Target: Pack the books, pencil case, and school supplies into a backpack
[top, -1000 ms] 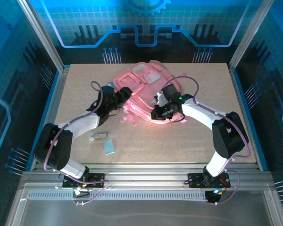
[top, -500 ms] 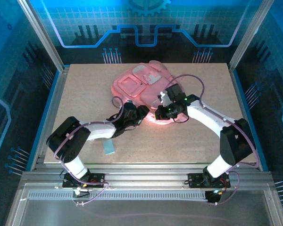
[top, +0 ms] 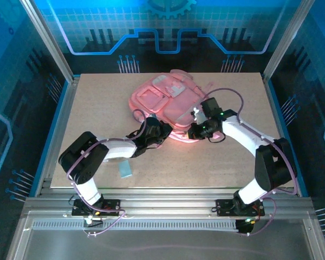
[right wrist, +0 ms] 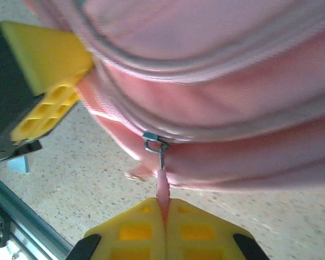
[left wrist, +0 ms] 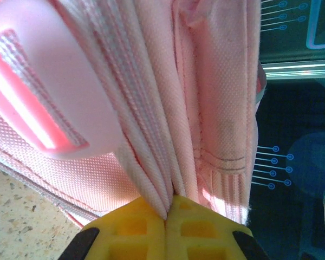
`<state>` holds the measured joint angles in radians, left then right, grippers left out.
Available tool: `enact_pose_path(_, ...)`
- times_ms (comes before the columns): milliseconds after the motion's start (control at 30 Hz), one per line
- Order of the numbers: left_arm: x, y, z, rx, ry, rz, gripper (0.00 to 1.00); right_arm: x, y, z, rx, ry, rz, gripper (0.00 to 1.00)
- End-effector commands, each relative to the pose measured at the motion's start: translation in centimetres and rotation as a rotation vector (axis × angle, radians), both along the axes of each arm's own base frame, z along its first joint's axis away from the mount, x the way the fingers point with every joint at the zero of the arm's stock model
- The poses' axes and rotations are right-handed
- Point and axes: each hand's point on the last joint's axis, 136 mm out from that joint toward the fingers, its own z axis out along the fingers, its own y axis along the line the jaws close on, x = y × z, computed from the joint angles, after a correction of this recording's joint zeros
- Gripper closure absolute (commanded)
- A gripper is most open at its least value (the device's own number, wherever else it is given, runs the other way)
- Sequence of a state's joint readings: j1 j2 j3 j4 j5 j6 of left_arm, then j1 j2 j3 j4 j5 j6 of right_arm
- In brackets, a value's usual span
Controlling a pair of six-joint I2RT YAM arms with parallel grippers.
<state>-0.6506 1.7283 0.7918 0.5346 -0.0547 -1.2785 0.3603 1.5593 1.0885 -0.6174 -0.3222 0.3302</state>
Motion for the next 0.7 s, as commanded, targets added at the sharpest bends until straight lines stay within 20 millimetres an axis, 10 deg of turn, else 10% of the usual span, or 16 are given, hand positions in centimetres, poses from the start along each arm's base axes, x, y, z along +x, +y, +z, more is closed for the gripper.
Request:
enact_pose_path(0,0.9,3.8,0.1,0.079,-0.023,0.088,1.00,-1.0,-3.6,-0.2,-0.088,0.041,-0.057,1.00)
enact_pose_path(333,-1.5,4.5,0.5,0.136,0.001,-0.155,1.00,3.4,-9.6,-0.4,-0.292,-0.060,-0.238,1.00)
enact_pose_path(667,2.6,12.0,-0.4,0.222,0.010,-0.163,1.00,-0.2,-8.3,-1.1,-0.235,0.003,-0.228,1.00)
